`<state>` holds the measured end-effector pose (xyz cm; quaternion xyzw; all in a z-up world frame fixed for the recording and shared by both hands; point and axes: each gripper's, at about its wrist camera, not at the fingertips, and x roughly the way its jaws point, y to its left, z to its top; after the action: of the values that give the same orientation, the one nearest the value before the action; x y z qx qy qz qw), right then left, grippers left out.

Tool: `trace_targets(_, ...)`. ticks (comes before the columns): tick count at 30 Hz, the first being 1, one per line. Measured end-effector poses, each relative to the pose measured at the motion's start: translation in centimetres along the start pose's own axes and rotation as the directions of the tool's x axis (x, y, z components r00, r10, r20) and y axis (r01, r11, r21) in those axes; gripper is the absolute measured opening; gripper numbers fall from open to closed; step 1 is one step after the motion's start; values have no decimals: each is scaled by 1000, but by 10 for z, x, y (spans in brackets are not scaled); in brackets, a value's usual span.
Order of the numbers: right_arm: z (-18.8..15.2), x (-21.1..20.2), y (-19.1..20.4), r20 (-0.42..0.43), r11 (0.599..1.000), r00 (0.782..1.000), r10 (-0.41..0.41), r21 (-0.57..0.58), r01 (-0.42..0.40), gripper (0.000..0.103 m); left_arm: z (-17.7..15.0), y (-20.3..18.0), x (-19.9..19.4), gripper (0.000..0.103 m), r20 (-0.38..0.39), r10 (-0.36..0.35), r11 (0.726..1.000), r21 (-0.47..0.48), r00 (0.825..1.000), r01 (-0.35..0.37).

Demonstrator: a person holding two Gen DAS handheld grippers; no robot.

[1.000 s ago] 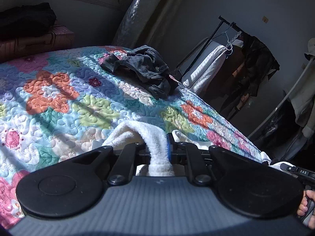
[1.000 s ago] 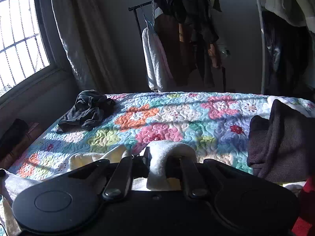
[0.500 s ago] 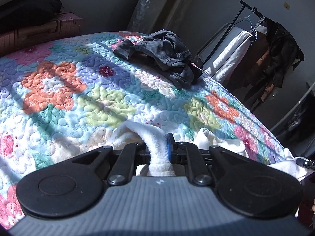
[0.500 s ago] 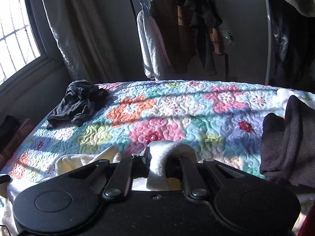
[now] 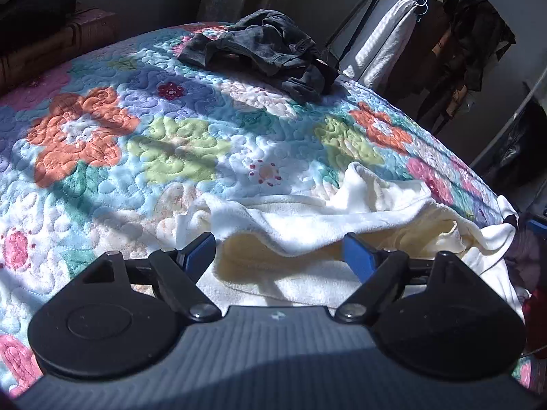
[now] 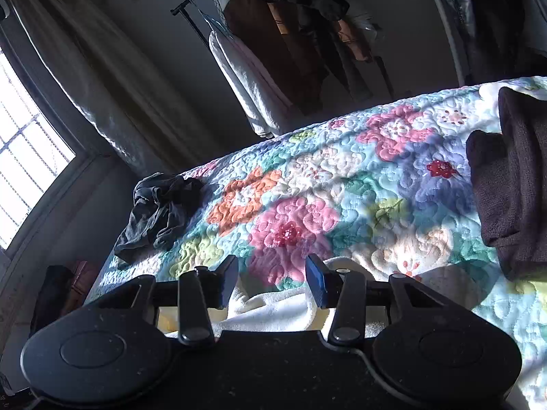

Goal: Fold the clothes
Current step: 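Lay the hem down near the collar and open both tools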

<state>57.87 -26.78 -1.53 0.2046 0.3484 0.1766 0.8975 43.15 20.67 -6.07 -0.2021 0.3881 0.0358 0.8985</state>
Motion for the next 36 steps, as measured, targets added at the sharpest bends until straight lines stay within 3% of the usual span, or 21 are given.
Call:
trace_targets(3,-12,1,34,-100,993,992,76,-85,-85,58,-6,-10,4,82,-32,28,998,65,999,-26)
trace_targets(5,-30,11,54,-204,985,972,118,-104,-141,58,-10,-17,7,82,-50,50,993,108,997,-44)
trace_targets(7,-51,24,68,-303,978,941,152,-90,-187,58,-12,-5,16,82,-86,26,999,42,996,-22)
trace_targets(9,-70,35,67,-351,978,916,196,2,-208,59,-13,9,25,82,-121,-5,999,-38,993,1)
trace_targets(12,-91,45,52,-363,980,911,196,98,-171,61,-14,30,39,82,-168,-57,987,-159,984,30)
trace_targets(15,-104,48,41,-361,992,924,123,81,-100,62,-17,29,41,80,-127,-66,991,-120,990,50)
trace_targets(16,-107,49,38,-358,993,927,112,73,-92,62,-16,28,41,71,-111,-65,993,-108,992,53)
trace_targets(17,-110,51,36,-356,993,928,112,67,-94,62,-16,27,41,53,-94,-64,993,-102,994,54)
trace_targets(19,-112,62,35,-343,994,933,110,47,-99,64,-15,26,40,44,-59,-62,994,-89,996,57)
trace_targets(22,-113,85,43,-324,997,943,76,-8,-83,66,-15,24,39,18,-6,-60,996,-69,998,60)
trace_targets(23,-112,91,47,-312,997,948,58,-34,-73,66,-15,23,38,15,12,-60,996,-62,998,60)
trace_targets(24,-112,97,52,-296,996,954,39,-64,-61,50,-15,22,38,14,29,-59,997,-55,998,61)
trace_targets(26,-110,105,63,-273,982,962,23,-173,-73,6,-14,20,37,14,65,-59,997,-42,996,62)
trace_targets(29,-102,105,78,-198,951,980,19,-300,-79,6,-2,24,37,14,111,-69,996,-50,991,75)
trace_targets(33,-84,98,74,-121,969,991,58,-231,-85,6,-1,28,37,15,122,-80,991,-96,989,92)
trace_targets(36,-77,96,80,-75,957,994,76,-273,-94,6,-4,30,36,18,128,-90,986,-131,988,107)
